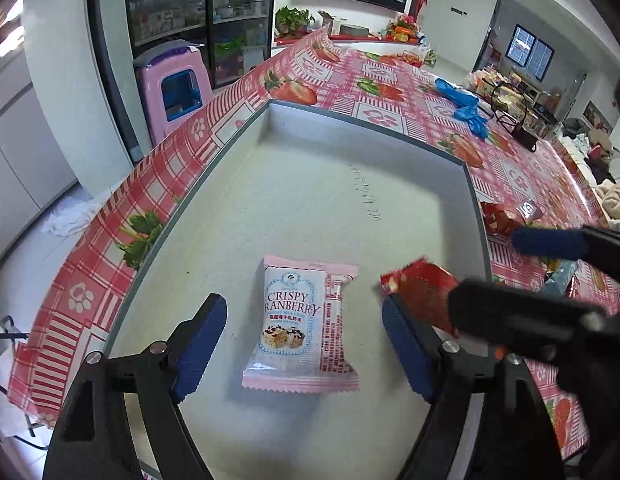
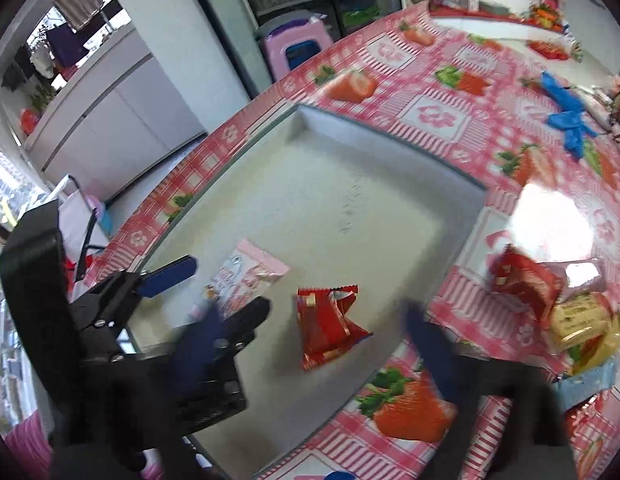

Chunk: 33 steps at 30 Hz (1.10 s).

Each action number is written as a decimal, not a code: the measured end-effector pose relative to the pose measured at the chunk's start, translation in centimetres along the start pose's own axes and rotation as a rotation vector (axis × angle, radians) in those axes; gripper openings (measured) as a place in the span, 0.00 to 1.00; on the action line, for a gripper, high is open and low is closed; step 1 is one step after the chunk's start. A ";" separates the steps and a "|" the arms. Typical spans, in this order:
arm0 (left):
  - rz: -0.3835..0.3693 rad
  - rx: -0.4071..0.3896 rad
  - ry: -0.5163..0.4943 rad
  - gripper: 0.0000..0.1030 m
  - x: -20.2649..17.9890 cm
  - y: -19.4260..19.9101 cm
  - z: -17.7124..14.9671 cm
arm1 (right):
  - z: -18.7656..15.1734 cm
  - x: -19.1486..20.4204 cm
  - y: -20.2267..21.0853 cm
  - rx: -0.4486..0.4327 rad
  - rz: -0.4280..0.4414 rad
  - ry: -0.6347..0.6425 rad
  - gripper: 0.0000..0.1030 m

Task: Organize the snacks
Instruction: 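Carry both packets over the white tray and open both grippers to drop them, then move both grippers back toward the snack pile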

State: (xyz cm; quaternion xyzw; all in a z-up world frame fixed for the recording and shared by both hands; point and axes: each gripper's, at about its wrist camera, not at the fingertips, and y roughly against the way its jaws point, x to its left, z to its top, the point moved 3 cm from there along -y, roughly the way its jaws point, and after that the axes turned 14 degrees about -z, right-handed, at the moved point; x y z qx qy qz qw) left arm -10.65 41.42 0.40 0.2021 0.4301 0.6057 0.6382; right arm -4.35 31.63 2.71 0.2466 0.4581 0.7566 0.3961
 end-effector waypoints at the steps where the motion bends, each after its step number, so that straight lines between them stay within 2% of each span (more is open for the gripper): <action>1: 0.004 0.002 -0.003 0.81 -0.1 0.0 0.1 | 0.0 -0.3 0.3 -0.011 -0.009 -0.004 0.99; 11: -0.012 0.013 -0.066 0.81 -4.2 1.3 1.2 | -2.2 -6.6 1.4 0.010 -0.065 -0.137 0.99; 17: -0.093 0.015 -0.115 0.81 -8.5 3.5 2.9 | -3.6 -11.4 3.5 -0.019 -0.076 -0.229 0.99; 23: -0.141 -0.045 -0.183 0.84 -13.2 6.8 5.8 | -5.3 -18.2 6.9 -0.072 -0.129 -0.367 0.99; 25: -0.130 -0.033 -0.226 0.84 -14.9 6.3 6.1 | -6.1 -20.4 7.5 -0.070 -0.170 -0.419 0.99; 28: -0.129 0.033 -0.264 0.84 -17.2 3.3 5.8 | -7.5 -22.9 7.3 -0.038 -0.213 -0.475 0.99; 33: -0.075 0.106 -0.326 0.84 -20.0 -2.2 4.0 | -9.6 -24.1 5.6 0.018 -0.233 -0.505 0.99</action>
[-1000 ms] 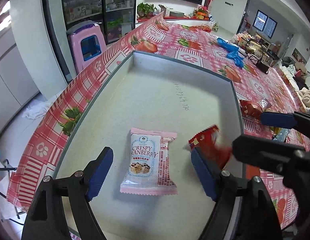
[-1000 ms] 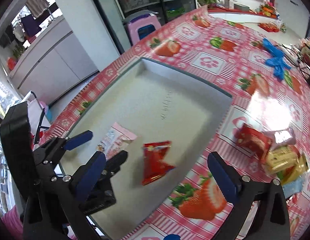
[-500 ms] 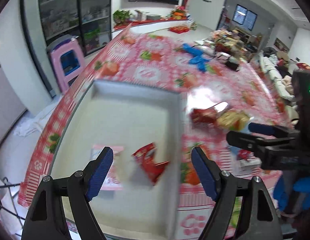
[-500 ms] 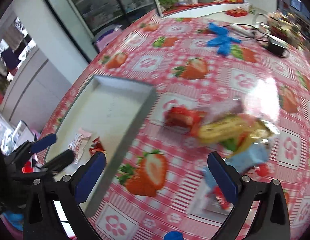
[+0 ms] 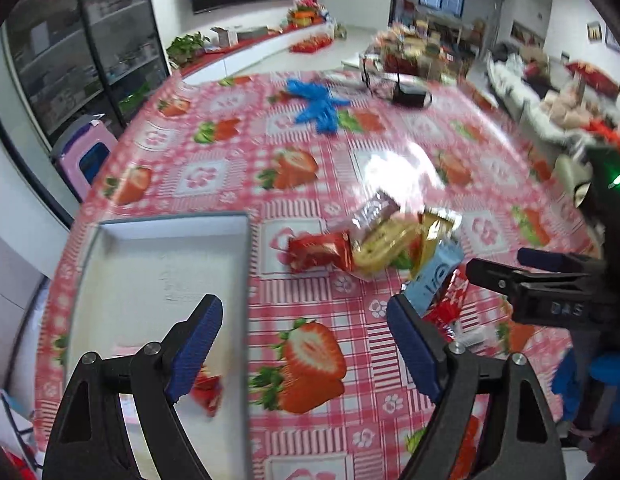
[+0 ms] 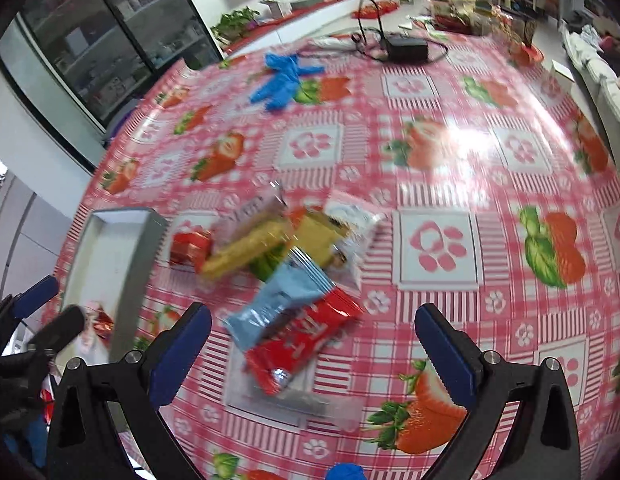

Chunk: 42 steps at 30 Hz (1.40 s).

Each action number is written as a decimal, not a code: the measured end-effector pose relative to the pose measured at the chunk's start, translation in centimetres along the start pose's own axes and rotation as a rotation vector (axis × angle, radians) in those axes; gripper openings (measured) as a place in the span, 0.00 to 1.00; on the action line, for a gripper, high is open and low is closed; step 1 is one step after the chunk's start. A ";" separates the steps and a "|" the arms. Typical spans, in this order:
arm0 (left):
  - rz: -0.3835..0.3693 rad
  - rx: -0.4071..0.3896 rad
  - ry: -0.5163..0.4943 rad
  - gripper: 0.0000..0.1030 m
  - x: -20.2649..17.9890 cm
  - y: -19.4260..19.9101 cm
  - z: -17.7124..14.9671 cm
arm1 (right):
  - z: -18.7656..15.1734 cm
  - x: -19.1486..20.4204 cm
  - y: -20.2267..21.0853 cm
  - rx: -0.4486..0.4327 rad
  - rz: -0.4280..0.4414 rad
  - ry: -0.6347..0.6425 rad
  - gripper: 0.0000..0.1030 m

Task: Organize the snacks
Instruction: 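Move both grippers back toward the snack pile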

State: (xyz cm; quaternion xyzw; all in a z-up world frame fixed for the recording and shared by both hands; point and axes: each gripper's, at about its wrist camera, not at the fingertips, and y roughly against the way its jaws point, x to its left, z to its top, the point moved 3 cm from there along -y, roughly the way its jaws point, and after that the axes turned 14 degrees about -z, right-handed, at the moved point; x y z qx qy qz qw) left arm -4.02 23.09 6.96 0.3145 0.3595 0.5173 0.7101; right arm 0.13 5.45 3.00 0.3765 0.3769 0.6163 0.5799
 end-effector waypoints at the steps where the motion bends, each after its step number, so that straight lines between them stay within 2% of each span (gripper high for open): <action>1: 0.002 0.011 -0.006 0.84 -0.2 -0.7 -0.3 | -0.2 -0.1 -0.5 0.011 -0.003 -0.002 0.99; 4: -0.002 0.049 -0.023 0.84 -0.8 -2.6 -1.5 | -0.6 0.3 -2.1 0.038 -0.021 0.008 0.99; 11: 0.020 0.080 -0.007 0.84 0.0 -3.4 -3.9 | -1.5 2.2 -5.8 0.080 -0.083 0.086 0.99; 14: 0.027 0.075 -0.009 0.84 0.0 -3.0 -4.2 | -1.5 2.6 -5.9 0.039 -0.093 0.128 0.99; 16: 0.033 0.065 -0.026 0.84 -0.3 -2.7 -4.2 | -1.6 2.0 -5.9 0.042 -0.080 0.119 0.99; 19: 0.027 0.055 -0.053 0.84 -1.3 -2.5 -4.1 | -2.1 0.3 -5.8 0.039 -0.110 0.116 0.99; 22: 0.004 0.057 -0.080 0.84 -2.4 -2.6 -4.3 | -3.4 -2.5 -5.4 0.038 -0.178 0.111 0.99; 25: -0.016 0.067 -0.126 0.84 -4.0 -3.1 -4.6 | -4.8 -5.8 -4.8 0.035 -0.230 0.094 0.99; 30: -0.032 0.070 -0.246 0.84 -7.6 -4.6 -5.0 | -7.0 -10.1 -3.5 0.017 -0.241 0.068 0.99; 35: 0.005 0.044 -0.446 0.84 -11.7 -6.7 -5.4 | -7.9 -10.2 -2.9 -0.047 -0.233 0.090 0.99; 37: 0.005 0.049 -0.509 0.84 -12.9 -7.6 -5.6 | -7.8 -10.0 -2.9 -0.059 -0.234 0.087 0.99; 38: -0.004 0.026 -0.536 0.84 -13.4 -7.8 -5.6 | -7.9 -10.0 -2.9 -0.062 -0.233 0.087 0.99; 39: -0.015 0.016 -0.553 0.85 -13.8 -7.9 -5.6 | -8.0 -10.1 -2.9 -0.063 -0.233 0.087 0.99; 42: -0.057 0.051 -0.561 0.85 -14.4 -8.8 -5.6 | -8.1 -10.1 -2.8 -0.064 -0.233 0.086 0.99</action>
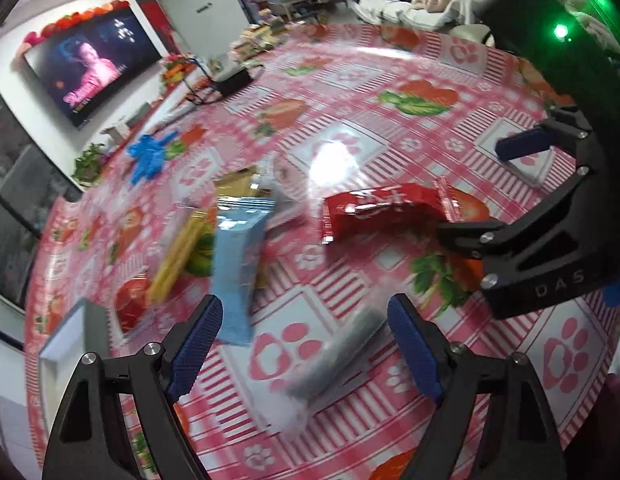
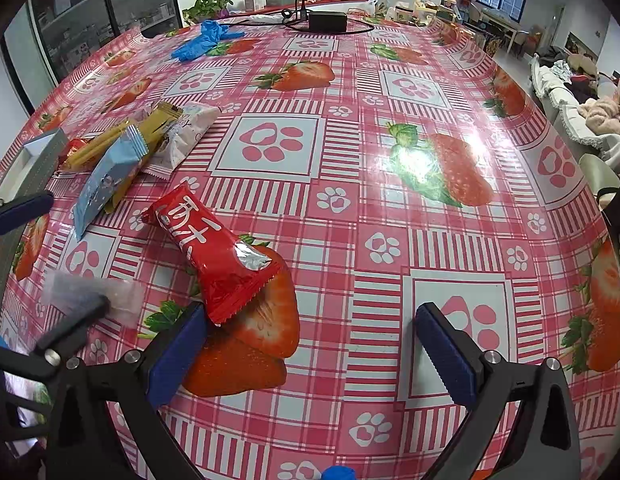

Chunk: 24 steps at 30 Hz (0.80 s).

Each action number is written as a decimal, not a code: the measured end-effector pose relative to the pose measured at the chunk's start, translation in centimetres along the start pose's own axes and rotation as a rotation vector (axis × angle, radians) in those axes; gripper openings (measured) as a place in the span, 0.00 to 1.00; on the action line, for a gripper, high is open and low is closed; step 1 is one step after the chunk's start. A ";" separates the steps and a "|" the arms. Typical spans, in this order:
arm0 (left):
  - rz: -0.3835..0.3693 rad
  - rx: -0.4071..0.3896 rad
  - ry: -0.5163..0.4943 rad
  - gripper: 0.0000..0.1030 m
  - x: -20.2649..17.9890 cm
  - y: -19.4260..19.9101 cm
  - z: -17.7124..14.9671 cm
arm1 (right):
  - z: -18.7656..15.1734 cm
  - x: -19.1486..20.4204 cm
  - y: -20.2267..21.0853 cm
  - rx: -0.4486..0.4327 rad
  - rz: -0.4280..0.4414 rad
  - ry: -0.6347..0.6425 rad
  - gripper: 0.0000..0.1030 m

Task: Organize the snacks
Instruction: 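Move both grippers back toward the snack pile, then grasp the clear stick packet with the left gripper while the right gripper grasps the red bar packet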

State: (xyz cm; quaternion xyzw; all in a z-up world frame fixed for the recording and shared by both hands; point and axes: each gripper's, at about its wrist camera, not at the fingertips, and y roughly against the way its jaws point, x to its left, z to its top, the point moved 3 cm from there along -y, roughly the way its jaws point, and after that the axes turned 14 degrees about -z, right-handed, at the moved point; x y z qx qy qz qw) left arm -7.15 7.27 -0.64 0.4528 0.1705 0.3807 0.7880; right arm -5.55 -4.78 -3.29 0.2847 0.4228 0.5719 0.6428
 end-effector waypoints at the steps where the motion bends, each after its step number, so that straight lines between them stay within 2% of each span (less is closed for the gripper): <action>1: -0.012 0.002 0.006 0.85 0.0 -0.2 0.0 | 0.1 0.1 0.0 -0.002 0.000 -0.001 0.99; 3: -0.003 0.028 0.009 0.85 -0.1 -0.8 -0.2 | 0.1 0.2 -0.1 -0.009 0.000 -0.002 0.99; 7: -0.009 0.024 0.037 0.85 0.0 -0.5 -0.7 | 0.1 0.2 -0.1 -0.016 0.000 -0.004 0.99; 14: -0.006 0.027 0.008 0.84 -0.6 -0.5 -0.6 | 0.0 0.2 0.0 -0.021 0.000 -0.005 1.00; 16: -0.040 0.035 0.043 0.75 -0.4 -0.7 -0.4 | 0.0 0.2 0.0 -0.023 0.000 -0.005 1.00; 17: -0.076 0.039 0.082 0.59 -0.2 -0.7 -0.4 | 0.0 0.2 0.0 -0.022 0.000 -0.005 1.00; 18: -0.096 0.043 0.125 0.37 0.2 -0.7 -0.4 | 0.0 0.2 0.0 -0.023 0.000 -0.005 1.00; 20: -0.072 0.051 0.197 0.21 1.1 -0.5 -0.8 | 0.0 0.2 0.0 -0.024 0.000 -0.004 1.00; 21: -0.051 0.052 0.245 0.19 1.7 -0.3 -1.3 | 0.0 0.2 0.1 -0.025 0.001 -0.004 1.00; 24: -0.047 0.031 0.393 0.18 3.5 0.8 -3.4 | 0.0 0.2 0.1 -0.028 0.002 -0.002 1.00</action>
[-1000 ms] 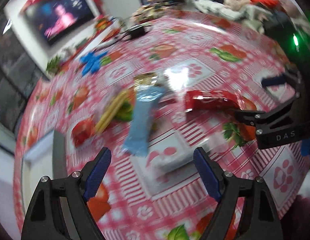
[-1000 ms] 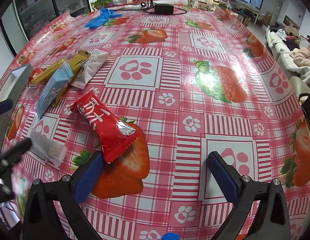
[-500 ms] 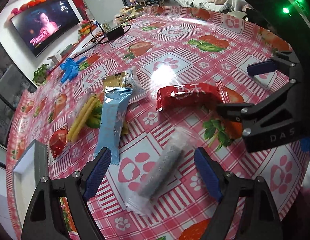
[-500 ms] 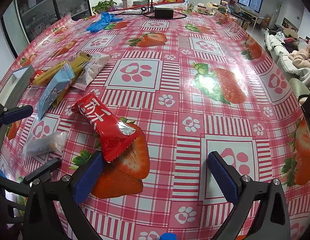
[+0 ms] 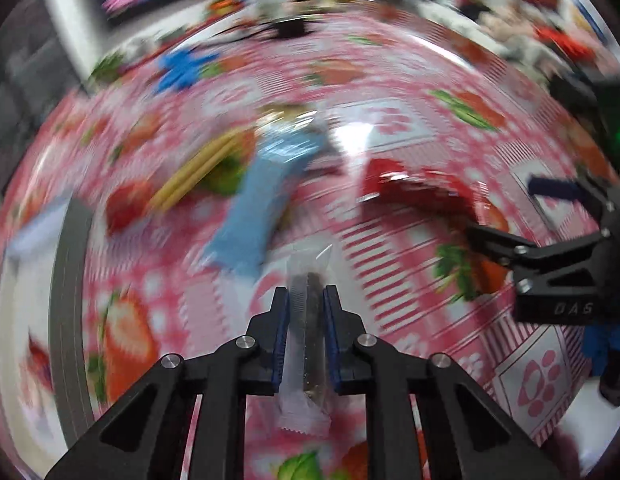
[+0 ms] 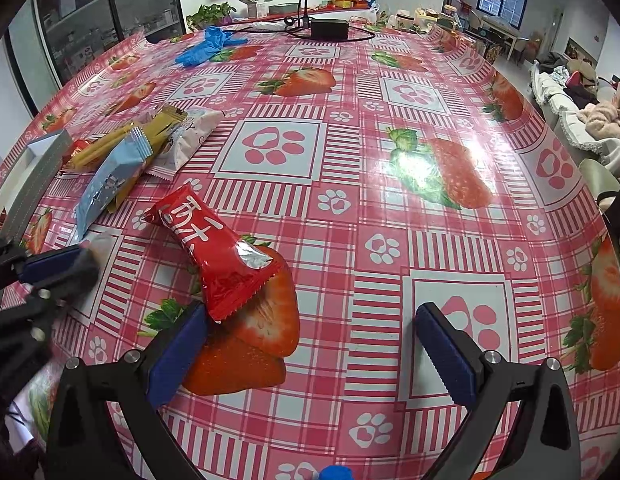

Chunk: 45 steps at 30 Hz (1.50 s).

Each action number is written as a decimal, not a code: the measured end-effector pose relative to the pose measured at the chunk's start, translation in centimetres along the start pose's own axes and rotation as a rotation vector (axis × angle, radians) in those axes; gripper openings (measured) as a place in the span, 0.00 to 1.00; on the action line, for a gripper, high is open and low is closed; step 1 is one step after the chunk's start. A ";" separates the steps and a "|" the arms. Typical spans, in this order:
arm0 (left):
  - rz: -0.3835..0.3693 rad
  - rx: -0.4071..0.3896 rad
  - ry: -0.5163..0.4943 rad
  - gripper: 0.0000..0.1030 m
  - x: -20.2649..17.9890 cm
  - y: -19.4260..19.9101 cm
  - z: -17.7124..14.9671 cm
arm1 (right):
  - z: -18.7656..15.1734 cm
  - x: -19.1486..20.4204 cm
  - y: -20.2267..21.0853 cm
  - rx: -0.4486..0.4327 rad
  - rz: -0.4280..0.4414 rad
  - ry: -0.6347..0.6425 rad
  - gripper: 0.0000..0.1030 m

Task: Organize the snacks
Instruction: 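Grasp the clear stick packet with the left gripper while the right gripper grasps the red bar packet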

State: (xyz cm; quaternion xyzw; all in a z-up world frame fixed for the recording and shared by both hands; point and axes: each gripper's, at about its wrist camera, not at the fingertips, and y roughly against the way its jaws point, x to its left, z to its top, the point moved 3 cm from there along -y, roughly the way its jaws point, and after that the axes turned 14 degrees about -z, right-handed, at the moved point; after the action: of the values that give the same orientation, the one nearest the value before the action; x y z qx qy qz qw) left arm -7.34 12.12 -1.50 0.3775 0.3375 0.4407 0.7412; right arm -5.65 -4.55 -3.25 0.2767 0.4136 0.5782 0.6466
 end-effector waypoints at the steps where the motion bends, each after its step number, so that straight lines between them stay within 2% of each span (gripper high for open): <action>1: -0.002 -0.012 0.041 0.18 0.8 0.5 -0.6 | 0.0 0.0 0.0 -0.001 0.000 0.000 1.00; 3: 0.019 -0.041 0.109 0.18 2.3 1.6 -2.1 | -0.1 0.0 0.0 -0.007 0.001 0.000 1.00; 5: 0.028 -0.050 0.125 0.19 3.0 2.2 -3.1 | -0.1 0.0 0.1 -0.011 0.001 -0.003 1.00; 7: 0.026 -0.053 0.122 0.23 3.2 2.6 -3.5 | -0.2 0.0 0.1 -0.014 -0.001 -0.007 1.00; 8: 0.035 -0.050 0.115 0.35 3.3 2.7 -3.7 | -0.2 0.0 0.1 -0.014 -0.001 -0.008 1.00; 9: 0.047 -0.046 0.113 0.53 3.4 2.8 -3.8 | -0.2 0.0 0.1 -0.013 -0.001 -0.007 1.00; 11: 0.061 -0.067 0.113 0.68 3.6 3.4 -4.0 | -0.2 0.0 0.1 -0.013 0.000 -0.005 1.00; 15: 0.056 -0.112 0.092 0.77 3.9 5.1 -4.3 | -0.5 0.1 0.3 -0.016 0.009 0.012 1.00; 22: 0.080 -0.100 0.026 0.77 3.7 4.7 -3.5 | -0.1 0.4 0.2 0.019 0.010 0.031 0.99; 28: 0.042 -0.104 0.058 0.78 3.8 4.6 -3.2 | 0.6 2.0 0.1 0.020 0.045 0.098 0.99; 32: 0.053 -0.063 0.034 0.78 3.6 3.6 -2.9 | 1.3 3.1 -0.1 0.019 0.064 0.132 0.99; 36: 0.064 -0.005 0.049 0.78 3.3 2.3 -3.5 | 2.3 4.2 -0.4 0.026 0.081 0.174 0.99; 40: 0.051 -0.025 0.099 0.83 3.7 2.3 -4.1 | 3.6 5.7 -0.5 0.005 0.079 0.236 0.99; 43: 0.037 -0.036 0.146 0.86 4.2 2.2 -4.3 | 4.4 6.7 -1.1 0.022 0.115 0.228 0.99; 45: 0.050 -0.040 0.143 0.89 4.1 2.1 -4.2 | 4.7 7.2 -1.3 0.014 0.112 0.219 0.99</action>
State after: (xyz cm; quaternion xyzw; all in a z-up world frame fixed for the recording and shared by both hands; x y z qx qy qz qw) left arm -10.14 17.68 -2.43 0.3386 0.3711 0.4916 0.7113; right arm -1.03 2.79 -3.45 0.2388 0.4697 0.6374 0.5623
